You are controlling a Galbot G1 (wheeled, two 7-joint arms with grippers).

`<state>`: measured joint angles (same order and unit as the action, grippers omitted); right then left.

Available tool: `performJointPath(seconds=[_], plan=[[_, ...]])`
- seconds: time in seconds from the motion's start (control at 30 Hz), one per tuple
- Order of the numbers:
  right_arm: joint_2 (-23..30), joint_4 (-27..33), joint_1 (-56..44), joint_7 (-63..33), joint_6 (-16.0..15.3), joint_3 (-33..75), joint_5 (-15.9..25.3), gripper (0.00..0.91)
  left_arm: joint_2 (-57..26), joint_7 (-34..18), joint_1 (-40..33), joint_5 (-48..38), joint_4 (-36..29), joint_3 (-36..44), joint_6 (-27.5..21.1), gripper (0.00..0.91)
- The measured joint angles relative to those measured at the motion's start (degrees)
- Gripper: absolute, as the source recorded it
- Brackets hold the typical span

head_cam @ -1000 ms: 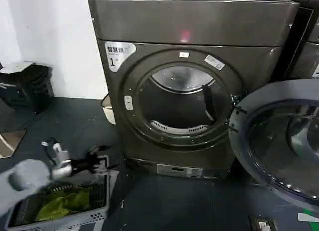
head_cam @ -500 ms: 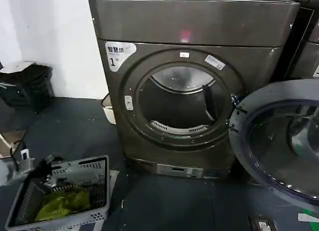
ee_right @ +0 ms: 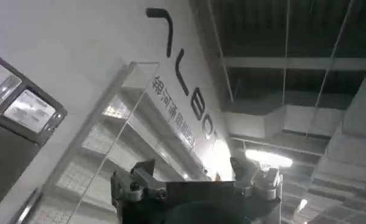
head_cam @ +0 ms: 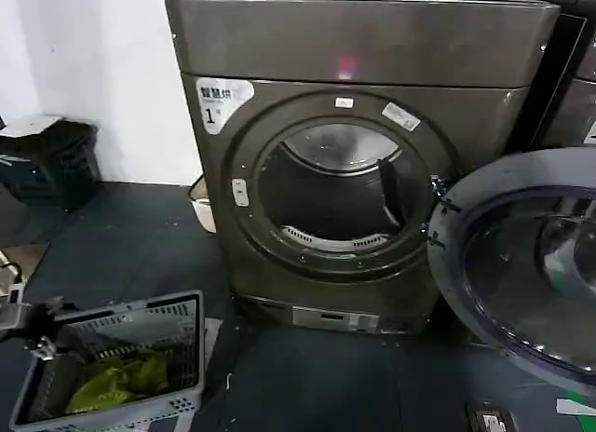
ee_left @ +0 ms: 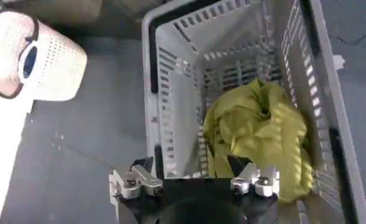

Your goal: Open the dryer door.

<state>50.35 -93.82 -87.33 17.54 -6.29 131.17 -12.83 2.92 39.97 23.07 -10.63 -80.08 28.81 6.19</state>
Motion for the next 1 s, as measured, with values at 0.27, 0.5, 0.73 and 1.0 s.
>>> performJointPath(seconds=[0.27, 0.5, 0.73, 1.0], plan=[[0.3, -0.1, 0.1, 0.0, 0.2, 0.0, 0.2, 0.907, 1.2, -0.5, 0.1, 2.2, 1.8, -0.2, 2.0, 0.907], [0.3, 0.2, -0.2, -0.2, 0.4, 0.3, 0.4, 0.907, 1.8, -0.4, 0.5, 4.6, 2.7, 0.0, 3.2, 0.907], [0.4, 0.3, -0.3, -0.3, 0.5, 0.4, 0.4, 0.907, 1.6, 0.1, 0.4, 5.5, 2.7, 0.0, 4.2, 0.907], [0.5, 0.3, -0.2, -0.5, 0.5, 0.6, 0.3, 0.907, 0.9, 0.6, 0.4, 5.9, 2.4, 0.0, 4.9, 0.907]])
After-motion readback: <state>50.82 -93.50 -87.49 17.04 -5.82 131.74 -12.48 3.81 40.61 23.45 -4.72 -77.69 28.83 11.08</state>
